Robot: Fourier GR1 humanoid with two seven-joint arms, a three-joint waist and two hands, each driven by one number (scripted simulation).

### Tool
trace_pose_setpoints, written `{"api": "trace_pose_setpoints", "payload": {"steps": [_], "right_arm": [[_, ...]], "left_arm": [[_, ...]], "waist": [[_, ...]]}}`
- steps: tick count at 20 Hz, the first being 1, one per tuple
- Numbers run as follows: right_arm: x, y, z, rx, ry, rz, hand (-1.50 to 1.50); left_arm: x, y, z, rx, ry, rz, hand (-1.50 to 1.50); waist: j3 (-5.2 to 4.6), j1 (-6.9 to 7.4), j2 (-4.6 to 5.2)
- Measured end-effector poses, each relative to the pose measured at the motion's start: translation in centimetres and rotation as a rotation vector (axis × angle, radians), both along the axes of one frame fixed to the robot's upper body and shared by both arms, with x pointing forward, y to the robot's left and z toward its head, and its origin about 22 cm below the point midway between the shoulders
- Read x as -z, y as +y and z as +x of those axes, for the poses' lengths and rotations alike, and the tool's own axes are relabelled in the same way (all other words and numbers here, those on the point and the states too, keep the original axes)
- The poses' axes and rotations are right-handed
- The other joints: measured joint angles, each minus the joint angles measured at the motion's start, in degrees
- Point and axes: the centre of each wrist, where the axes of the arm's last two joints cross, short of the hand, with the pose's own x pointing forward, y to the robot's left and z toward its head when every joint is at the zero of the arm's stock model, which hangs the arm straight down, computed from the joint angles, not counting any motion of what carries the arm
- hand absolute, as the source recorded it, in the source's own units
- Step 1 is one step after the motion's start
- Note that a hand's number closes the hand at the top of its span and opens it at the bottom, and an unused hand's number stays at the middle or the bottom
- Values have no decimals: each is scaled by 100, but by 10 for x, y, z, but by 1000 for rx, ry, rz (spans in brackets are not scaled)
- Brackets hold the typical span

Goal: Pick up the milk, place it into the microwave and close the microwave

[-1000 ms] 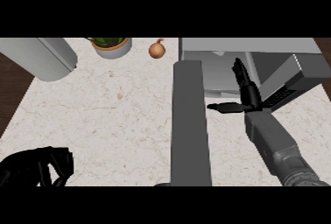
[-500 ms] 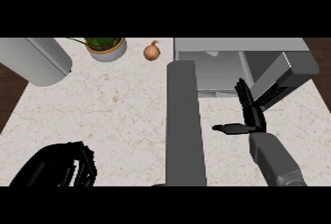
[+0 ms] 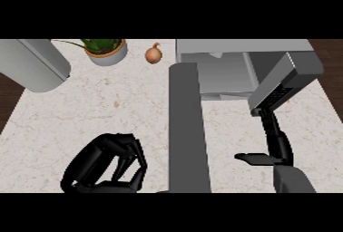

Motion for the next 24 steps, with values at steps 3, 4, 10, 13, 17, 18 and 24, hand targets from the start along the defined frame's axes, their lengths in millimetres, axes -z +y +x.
{"api": "trace_pose_setpoints", "payload": {"steps": [3,4,10,13,17,18,24], "right_arm": [[-1,-16,-21,-1,-3,-3,-150],[-4,-17,-25,-3,-7,-3,-150],[-14,-39,-61,-3,-41,-23,-150],[-23,-46,-77,-20,-60,-56,-150],[-45,-54,-82,-61,-98,-57,-150],[-50,-55,-81,-71,-108,-49,-150],[-79,-51,-83,-130,-163,7,-150]], "left_arm": [[3,-17,14,40,-10,42,150],[6,-26,16,59,-2,54,150],[41,-68,31,127,14,159,150],[66,-83,36,128,26,190,150],[96,-102,36,105,-4,224,150],[100,-108,35,92,-16,223,150],[122,-122,39,34,-59,188,150]], "waist": [[-1,-28,2],[-1,-23,5],[-2,-55,21],[-3,-67,30],[-7,-139,46],[-7,-148,50],[-15,-304,84]]}}
